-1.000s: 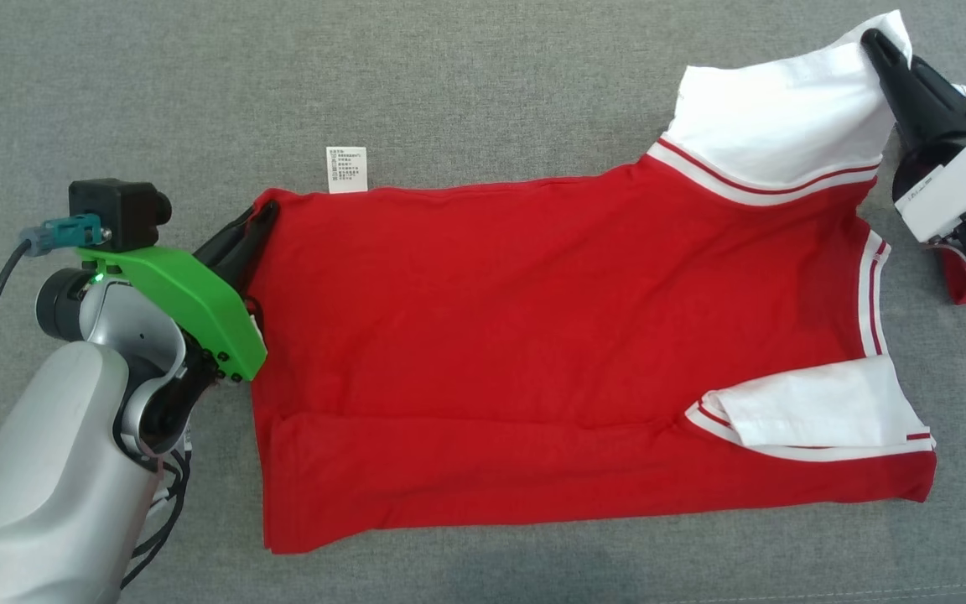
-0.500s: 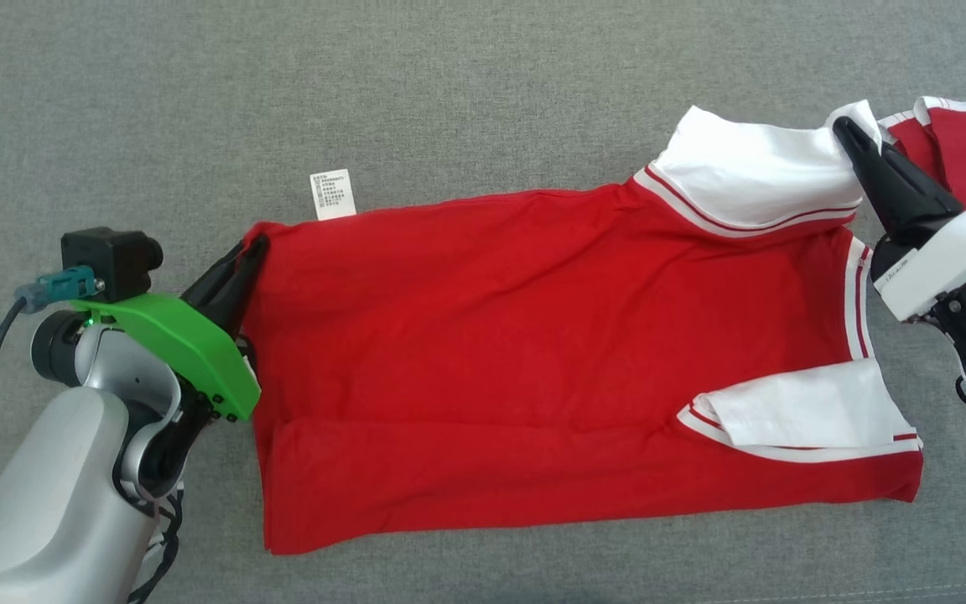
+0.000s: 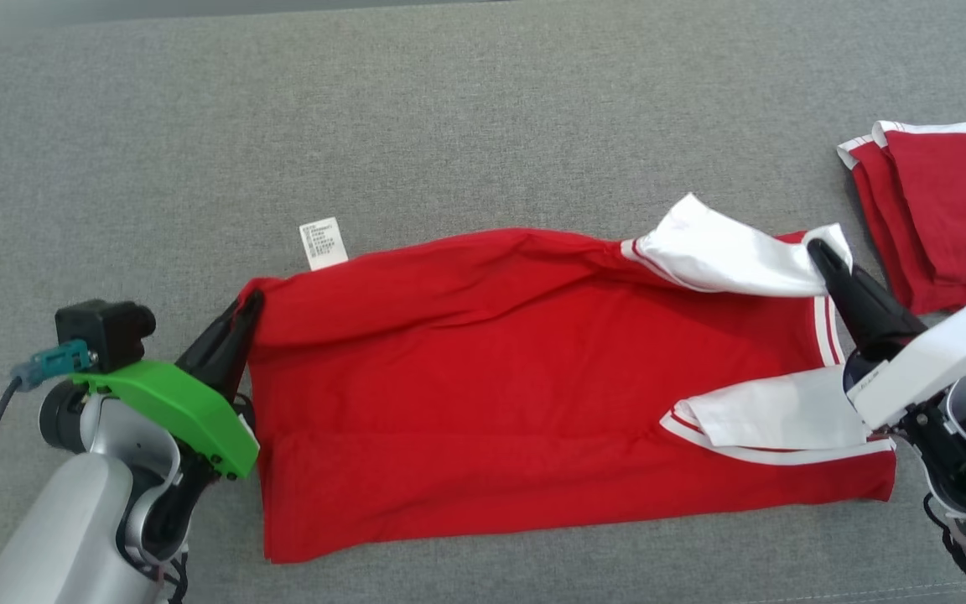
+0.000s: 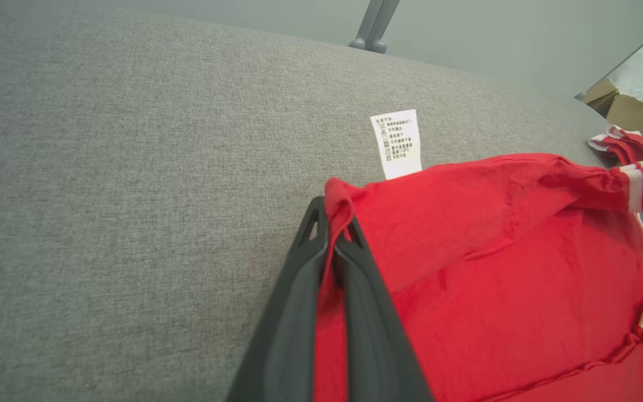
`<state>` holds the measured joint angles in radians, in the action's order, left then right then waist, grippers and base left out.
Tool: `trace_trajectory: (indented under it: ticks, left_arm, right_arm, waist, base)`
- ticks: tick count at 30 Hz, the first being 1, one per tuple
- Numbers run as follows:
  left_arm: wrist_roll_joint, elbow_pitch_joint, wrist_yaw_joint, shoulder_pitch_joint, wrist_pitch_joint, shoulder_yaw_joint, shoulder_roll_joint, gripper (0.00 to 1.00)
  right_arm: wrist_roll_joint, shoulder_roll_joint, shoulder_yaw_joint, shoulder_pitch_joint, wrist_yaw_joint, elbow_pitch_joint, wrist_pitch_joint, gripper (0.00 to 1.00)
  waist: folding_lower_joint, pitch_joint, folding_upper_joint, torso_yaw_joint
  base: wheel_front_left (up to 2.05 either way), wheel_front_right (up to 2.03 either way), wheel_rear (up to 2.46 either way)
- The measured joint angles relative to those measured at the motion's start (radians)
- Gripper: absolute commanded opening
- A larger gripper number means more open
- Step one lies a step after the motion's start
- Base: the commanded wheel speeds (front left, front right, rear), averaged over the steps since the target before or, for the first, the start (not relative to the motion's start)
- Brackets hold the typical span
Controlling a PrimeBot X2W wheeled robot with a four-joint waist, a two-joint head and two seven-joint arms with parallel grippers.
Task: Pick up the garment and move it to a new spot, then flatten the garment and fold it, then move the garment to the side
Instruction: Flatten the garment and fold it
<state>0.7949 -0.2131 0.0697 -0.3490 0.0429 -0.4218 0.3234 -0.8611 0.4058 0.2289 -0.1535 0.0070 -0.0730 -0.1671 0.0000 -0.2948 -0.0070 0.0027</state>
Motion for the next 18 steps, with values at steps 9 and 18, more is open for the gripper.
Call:
trace_trajectory:
  ticks: [9,18]
  left_arm:
    - [0.011,0.012,-0.029,0.108,-0.01,0.002,0.0,0.0]
    - [0.012,0.048,-0.045,0.143,-0.022,0.02,0.01,0.0]
  right_arm:
    - [-0.012,-0.021,-0.027,0.14,-0.039,-0.061,0.039,0.0]
    - [-0.014,-0.029,-0.02,0.231,-0.054,-0.097,0.06,0.0]
  waist:
    - [0.0,0.031,0.0,-0.019]
    - [0.0,0.042,0.0,-0.034]
  base:
    - [0.0,0.0,0.0]
    - [0.0,0.0,0.0]
